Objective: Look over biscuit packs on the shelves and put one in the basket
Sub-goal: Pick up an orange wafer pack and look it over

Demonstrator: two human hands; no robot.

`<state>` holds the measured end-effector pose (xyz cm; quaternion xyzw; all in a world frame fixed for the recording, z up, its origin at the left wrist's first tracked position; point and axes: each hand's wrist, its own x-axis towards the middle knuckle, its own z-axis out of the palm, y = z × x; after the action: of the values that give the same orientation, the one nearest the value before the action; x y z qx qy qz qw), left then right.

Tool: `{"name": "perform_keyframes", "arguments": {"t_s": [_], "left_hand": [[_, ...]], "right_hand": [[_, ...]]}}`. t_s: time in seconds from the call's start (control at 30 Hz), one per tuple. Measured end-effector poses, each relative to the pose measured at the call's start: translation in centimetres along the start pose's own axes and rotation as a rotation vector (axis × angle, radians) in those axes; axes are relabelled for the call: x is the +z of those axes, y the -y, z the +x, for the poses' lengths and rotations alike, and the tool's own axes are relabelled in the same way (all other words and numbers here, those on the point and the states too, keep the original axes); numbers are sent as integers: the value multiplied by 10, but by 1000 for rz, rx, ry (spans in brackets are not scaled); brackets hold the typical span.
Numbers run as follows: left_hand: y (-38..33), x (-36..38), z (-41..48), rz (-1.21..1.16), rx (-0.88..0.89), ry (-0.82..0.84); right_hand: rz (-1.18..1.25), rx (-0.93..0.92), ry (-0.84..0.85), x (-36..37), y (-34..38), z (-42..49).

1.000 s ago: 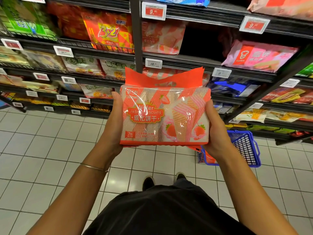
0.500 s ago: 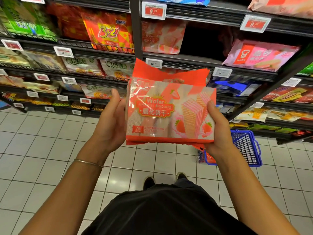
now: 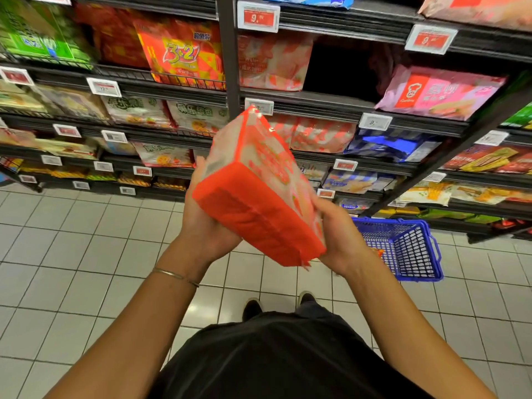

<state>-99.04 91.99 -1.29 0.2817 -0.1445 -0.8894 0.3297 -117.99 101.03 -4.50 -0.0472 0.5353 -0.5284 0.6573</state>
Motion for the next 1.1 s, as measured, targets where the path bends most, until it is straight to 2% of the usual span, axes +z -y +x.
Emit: {"name": "perform_keyframes", "arguments": {"t_s": [0.1, 0.17, 0.4, 0.53, 0.7, 0.8, 0.93, 1.1], "left_hand": [[5, 4, 1, 173, 35, -31], [11, 6, 1, 261, 71, -60], [16, 11, -2, 495, 141, -80], [14, 8, -3, 578, 118, -50], [-3, -1, 1, 871, 129, 75], [-10, -10, 2, 854, 77, 75], [-7, -11, -4, 745, -4, -16], [-4, -17, 0, 840, 71, -62]], "right_hand": [[-287, 11, -63, 5, -3, 1], [-345, -5, -54, 5, -7, 0], [-286, -32, -15, 6, -7, 3], [-264, -65, -9, 3, -8, 5], [-219, -91, -101, -11, -10, 7], [-219, -141, -161, -20, -9, 7], [-224, -221, -198, -22, -5, 6], [-263, -318, -244, -20, -7, 7]]}}
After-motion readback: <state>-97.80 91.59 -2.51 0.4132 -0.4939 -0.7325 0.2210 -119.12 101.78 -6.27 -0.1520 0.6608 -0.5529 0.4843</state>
